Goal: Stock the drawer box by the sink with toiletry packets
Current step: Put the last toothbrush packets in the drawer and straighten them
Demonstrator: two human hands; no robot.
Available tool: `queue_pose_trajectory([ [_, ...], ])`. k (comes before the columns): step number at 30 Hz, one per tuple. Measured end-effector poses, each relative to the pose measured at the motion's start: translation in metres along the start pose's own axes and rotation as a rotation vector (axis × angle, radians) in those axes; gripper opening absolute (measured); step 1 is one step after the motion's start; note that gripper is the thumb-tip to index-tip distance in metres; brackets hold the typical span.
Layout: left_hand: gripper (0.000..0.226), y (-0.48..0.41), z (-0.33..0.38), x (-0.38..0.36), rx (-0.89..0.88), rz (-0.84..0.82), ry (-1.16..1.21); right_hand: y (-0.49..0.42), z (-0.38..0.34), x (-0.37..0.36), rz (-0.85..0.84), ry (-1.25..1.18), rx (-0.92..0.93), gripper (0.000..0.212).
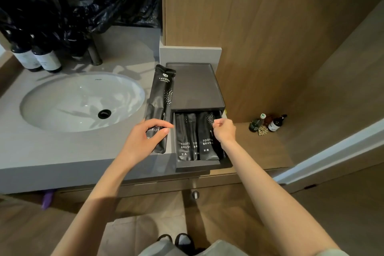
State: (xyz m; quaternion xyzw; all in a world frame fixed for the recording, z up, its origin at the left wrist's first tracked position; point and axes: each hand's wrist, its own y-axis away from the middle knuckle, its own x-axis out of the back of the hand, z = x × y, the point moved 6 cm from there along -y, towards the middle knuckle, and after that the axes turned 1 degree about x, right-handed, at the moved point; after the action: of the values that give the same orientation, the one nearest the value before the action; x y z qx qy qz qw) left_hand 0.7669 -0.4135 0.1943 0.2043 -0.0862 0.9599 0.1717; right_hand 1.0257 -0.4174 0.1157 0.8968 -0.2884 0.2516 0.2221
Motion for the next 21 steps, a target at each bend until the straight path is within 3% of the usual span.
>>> queue_pose_trajectory([
  [13, 0.018, 0.006, 0.002, -0.008, 0.051, -0.007, 0.026, -0.002, -0.006, -0.024, -0.077, 0.27, 0.302, 0.052],
  [16, 0.018, 0.005, 0.002, -0.012, 0.05, -0.011, 0.026, 0.013, -0.014, -0.026, -0.203, 0.381, 0.457, 0.053],
  [21, 0.018, 0.006, 0.001, -0.016, 0.055, -0.019, 0.02, 0.028, 0.006, -0.033, -0.472, 0.511, 0.407, 0.072],
])
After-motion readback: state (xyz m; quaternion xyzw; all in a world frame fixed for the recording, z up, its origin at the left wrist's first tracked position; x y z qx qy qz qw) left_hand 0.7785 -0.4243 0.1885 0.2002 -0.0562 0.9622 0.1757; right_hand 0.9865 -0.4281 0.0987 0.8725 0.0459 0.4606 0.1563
